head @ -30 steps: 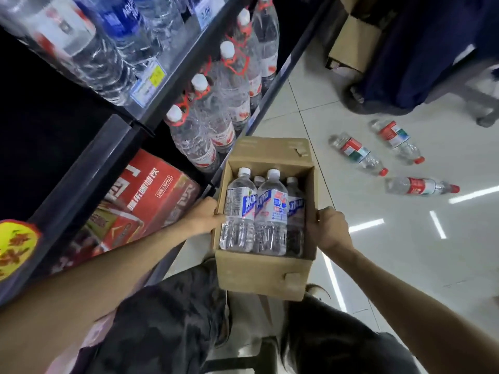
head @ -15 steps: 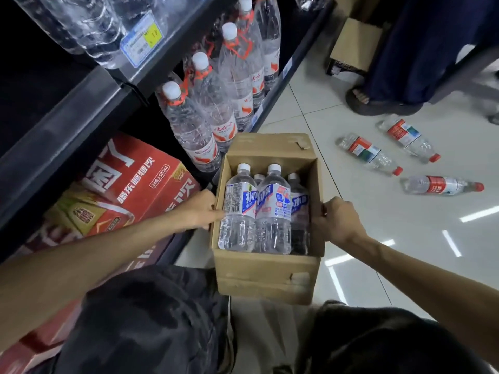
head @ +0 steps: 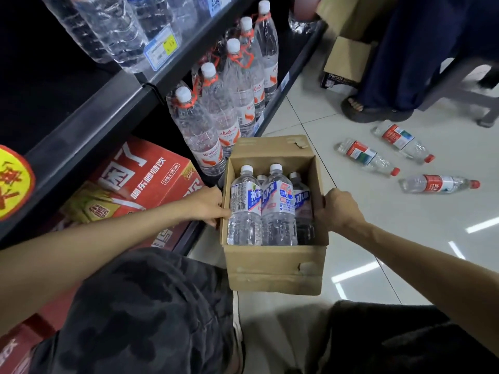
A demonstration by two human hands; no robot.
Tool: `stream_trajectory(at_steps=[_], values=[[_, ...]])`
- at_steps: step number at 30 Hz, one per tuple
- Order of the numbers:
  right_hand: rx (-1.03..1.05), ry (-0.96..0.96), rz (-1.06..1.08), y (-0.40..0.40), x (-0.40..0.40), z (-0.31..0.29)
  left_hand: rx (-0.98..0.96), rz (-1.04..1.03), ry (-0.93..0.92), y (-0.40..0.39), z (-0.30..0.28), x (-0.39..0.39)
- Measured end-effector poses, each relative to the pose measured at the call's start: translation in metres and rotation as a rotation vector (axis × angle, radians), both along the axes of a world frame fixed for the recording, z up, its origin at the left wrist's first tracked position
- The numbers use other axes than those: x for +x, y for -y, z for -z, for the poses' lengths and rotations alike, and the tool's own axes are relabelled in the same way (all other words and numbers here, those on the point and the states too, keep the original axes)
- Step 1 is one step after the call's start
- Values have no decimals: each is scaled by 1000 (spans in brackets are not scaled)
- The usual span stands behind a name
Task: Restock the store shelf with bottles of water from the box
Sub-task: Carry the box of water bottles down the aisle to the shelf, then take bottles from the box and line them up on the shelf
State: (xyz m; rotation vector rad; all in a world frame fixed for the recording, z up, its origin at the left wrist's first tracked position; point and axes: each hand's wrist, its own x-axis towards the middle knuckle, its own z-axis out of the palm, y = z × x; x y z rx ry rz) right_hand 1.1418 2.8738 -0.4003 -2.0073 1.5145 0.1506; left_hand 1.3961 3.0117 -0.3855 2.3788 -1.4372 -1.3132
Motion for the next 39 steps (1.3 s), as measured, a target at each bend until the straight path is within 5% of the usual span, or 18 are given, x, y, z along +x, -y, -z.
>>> stream_trajectory(at_steps=[8, 13, 18, 23, 32, 39], values=[[-202, -24, -134, -12, -6, -5, -312, 269, 498, 6, -12, 10], [-373, 97, -342, -10, 3, -19, -497, 293, 450, 32, -22, 13], [-205, 180, -380, -15, 44, -15, -448, 453, 707, 54, -11, -1], [-154, 35, -318, -9, 80, 1, -297, 481, 818, 65, 5, -16], [158, 157, -77, 8, 94, 15, -127, 295, 746, 61, 20, -29], [204, 413, 53, -4, 76, 9, -360, 88, 560, 43, 24, -40]])
